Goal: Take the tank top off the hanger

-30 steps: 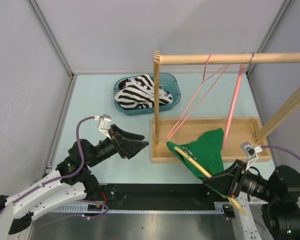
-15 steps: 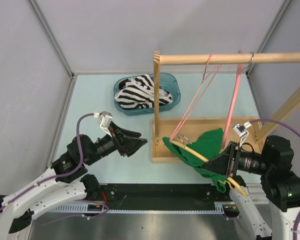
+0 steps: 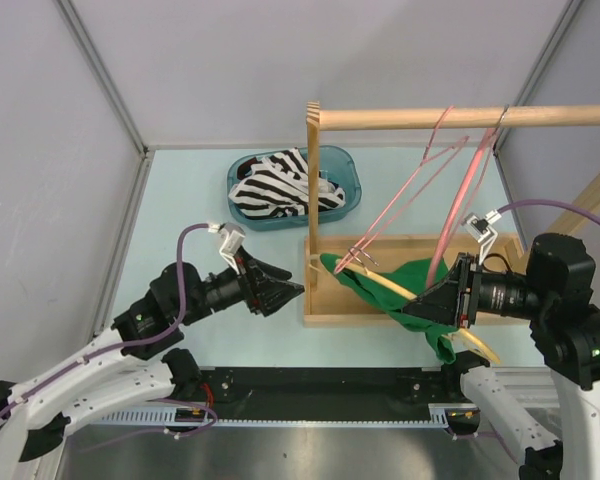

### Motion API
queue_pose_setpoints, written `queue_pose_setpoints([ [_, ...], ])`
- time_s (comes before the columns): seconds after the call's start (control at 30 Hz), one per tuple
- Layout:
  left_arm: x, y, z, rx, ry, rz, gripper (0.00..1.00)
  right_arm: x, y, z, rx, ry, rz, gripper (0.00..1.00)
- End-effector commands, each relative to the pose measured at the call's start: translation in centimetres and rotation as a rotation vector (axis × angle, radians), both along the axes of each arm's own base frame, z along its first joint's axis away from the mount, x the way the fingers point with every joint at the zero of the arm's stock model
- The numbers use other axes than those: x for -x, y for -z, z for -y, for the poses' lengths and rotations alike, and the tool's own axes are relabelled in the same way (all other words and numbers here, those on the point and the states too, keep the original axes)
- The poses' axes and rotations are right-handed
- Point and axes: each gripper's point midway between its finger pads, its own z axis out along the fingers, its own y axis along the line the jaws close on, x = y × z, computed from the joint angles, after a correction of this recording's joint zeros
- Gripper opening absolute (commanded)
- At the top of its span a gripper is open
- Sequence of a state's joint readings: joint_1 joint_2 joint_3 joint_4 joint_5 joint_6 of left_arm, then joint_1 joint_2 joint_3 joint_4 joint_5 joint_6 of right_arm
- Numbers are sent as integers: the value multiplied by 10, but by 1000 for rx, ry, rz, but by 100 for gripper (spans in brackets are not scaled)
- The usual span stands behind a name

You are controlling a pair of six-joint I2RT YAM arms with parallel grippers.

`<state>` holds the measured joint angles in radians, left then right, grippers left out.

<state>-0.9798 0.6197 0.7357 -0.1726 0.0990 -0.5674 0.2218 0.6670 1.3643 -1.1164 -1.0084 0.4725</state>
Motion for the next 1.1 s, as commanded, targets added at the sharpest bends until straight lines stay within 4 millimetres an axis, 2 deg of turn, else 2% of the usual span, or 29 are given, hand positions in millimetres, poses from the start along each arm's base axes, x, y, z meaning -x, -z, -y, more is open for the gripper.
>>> queue_pose_setpoints([
  [0.0, 8, -24, 8, 46, 64, 49, 62, -2, -5, 0, 69, -46, 71, 0],
  [0.17, 10, -19, 12, 35, 84, 37, 62, 2, -7, 2, 98, -58, 94, 0],
  [0.37, 15, -12, 16, 31, 119, 4, 63, 18, 8, 5, 97, -93, 95, 0],
  [0.6, 28, -5, 41, 104, 200, -121, 64, 23, 12, 11, 108, -52, 123, 0],
  [0.63, 22, -7, 43, 118, 163, -117, 64, 22, 10, 11, 103, -47, 134, 0],
  [0.73, 24, -6, 50, 117, 140, -123, 66, 24, 6, 10, 76, -40, 144, 0],
  [0.87, 16, 1, 59, 97, 73, -148, 66, 26, 4, 10, 54, -33, 145, 0],
  [1.07, 10, 4, 74, 90, 67, -168, 66, 31, 7, 10, 39, -37, 145, 0],
])
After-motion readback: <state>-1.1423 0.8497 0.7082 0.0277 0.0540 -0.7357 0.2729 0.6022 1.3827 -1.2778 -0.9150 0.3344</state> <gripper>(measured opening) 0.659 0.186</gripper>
